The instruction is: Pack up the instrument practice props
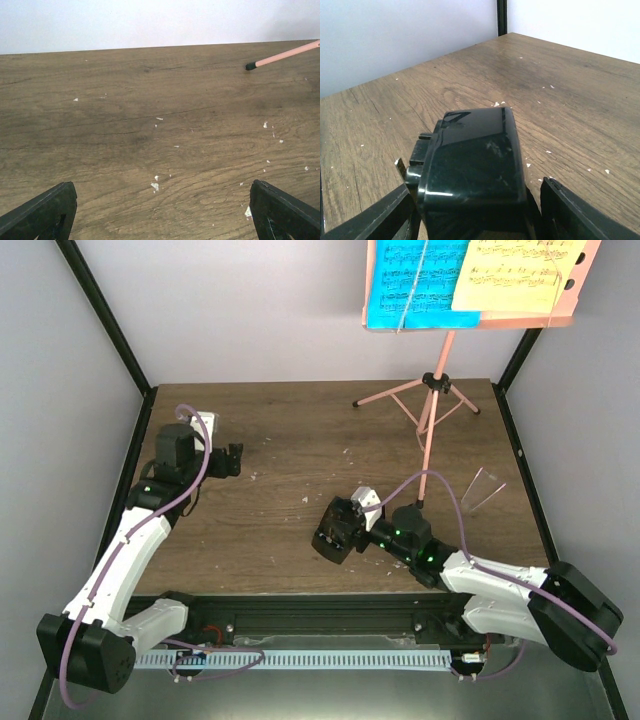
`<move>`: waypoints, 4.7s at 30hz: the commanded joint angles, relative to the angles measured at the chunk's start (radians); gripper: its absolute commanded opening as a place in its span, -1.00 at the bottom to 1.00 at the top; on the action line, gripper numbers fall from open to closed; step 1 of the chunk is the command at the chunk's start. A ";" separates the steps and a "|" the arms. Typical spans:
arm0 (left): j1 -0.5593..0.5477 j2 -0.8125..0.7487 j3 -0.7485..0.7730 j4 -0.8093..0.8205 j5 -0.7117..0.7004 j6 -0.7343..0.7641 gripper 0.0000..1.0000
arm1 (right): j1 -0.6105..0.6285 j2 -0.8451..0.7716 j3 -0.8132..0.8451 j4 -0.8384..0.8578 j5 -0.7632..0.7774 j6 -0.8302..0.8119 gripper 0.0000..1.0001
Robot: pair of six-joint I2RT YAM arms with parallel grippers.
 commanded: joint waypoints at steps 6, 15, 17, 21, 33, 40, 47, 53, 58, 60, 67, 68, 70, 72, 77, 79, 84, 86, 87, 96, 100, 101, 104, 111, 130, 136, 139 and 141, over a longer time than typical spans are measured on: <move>-0.008 0.002 -0.010 0.024 0.004 0.006 0.90 | 0.011 -0.007 -0.011 0.043 0.002 0.000 0.24; -0.011 0.002 -0.010 0.024 0.003 0.006 0.90 | 0.011 -0.037 -0.044 0.053 0.017 0.023 0.22; -0.013 0.003 -0.010 0.025 0.001 0.006 0.90 | 0.011 -0.044 -0.050 0.054 0.020 0.029 0.21; -0.015 0.003 -0.011 0.024 0.002 0.006 0.90 | 0.011 -0.054 -0.061 0.059 0.024 0.039 0.22; -0.018 0.006 -0.011 0.024 -0.002 0.007 0.90 | 0.011 -0.057 -0.082 0.076 0.049 0.066 0.22; -0.020 0.008 -0.010 0.024 0.000 0.009 0.90 | 0.011 -0.057 -0.099 0.091 0.064 0.082 0.23; -0.021 0.009 -0.010 0.023 0.000 0.009 0.90 | 0.011 -0.065 -0.099 0.094 0.082 0.094 0.23; -0.024 0.010 -0.010 0.022 0.000 0.010 0.90 | 0.011 -0.062 -0.097 0.088 0.099 0.112 0.22; -0.026 0.014 -0.008 0.019 -0.002 0.012 0.90 | 0.011 -0.068 -0.092 0.084 0.096 0.127 0.19; -0.027 0.015 -0.008 0.019 -0.002 0.012 0.90 | 0.011 -0.063 -0.087 0.077 0.102 0.131 0.19; -0.030 0.016 -0.007 0.017 -0.003 0.015 0.90 | 0.011 -0.039 -0.042 0.026 0.095 0.167 0.18; -0.031 0.015 -0.006 0.017 -0.005 0.015 0.90 | 0.011 -0.039 -0.038 0.022 0.094 0.173 0.19; -0.031 0.016 -0.007 0.016 -0.005 0.015 0.90 | 0.011 -0.036 -0.029 0.014 0.094 0.180 0.19; -0.032 0.015 -0.005 0.015 -0.005 0.015 0.90 | 0.011 -0.033 -0.020 0.004 0.094 0.186 0.19; -0.036 0.014 -0.005 0.015 -0.004 0.016 0.90 | 0.011 -0.030 -0.003 -0.018 0.094 0.191 0.19; -0.036 0.013 -0.005 0.015 -0.005 0.016 0.90 | 0.011 -0.030 0.000 -0.023 0.095 0.194 0.20; -0.037 0.012 -0.005 0.015 -0.005 0.016 0.90 | 0.011 -0.027 0.006 -0.032 0.102 0.200 0.23; -0.038 0.012 -0.005 0.015 -0.005 0.016 0.90 | 0.011 -0.025 0.009 -0.038 0.106 0.202 0.24; -0.038 0.012 -0.005 0.015 -0.005 0.016 0.90 | 0.011 -0.026 0.012 -0.041 0.106 0.203 0.25; -0.042 0.014 -0.007 0.015 -0.005 0.018 0.90 | 0.011 -0.019 0.029 -0.066 0.115 0.208 0.31; -0.043 0.015 -0.005 0.015 -0.005 0.018 0.90 | 0.011 -0.021 0.036 -0.076 0.119 0.212 0.34; -0.043 0.014 -0.006 0.015 -0.005 0.018 0.90 | 0.011 -0.021 0.039 -0.078 0.120 0.213 0.34; -0.044 0.014 -0.006 0.015 -0.003 0.018 0.90 | 0.011 -0.021 0.041 -0.081 0.122 0.214 0.37; -0.047 0.014 -0.006 0.013 -0.006 0.018 0.90 | 0.011 -0.047 0.055 -0.120 0.109 0.187 0.89; -0.220 -0.154 -0.106 0.226 0.244 -0.260 0.78 | -0.351 -0.411 0.185 -0.580 -0.178 0.312 1.00; -0.330 -0.093 -0.274 0.509 0.661 -0.224 0.85 | -0.566 -0.278 0.162 -0.552 -0.346 0.426 1.00; -0.385 -0.059 -0.339 0.504 0.619 -0.133 0.89 | -0.573 -0.287 0.122 -0.507 -0.371 0.457 1.00; -0.429 -0.020 -0.366 0.496 0.570 -0.083 0.89 | -0.573 -0.302 0.092 -0.475 -0.383 0.476 1.00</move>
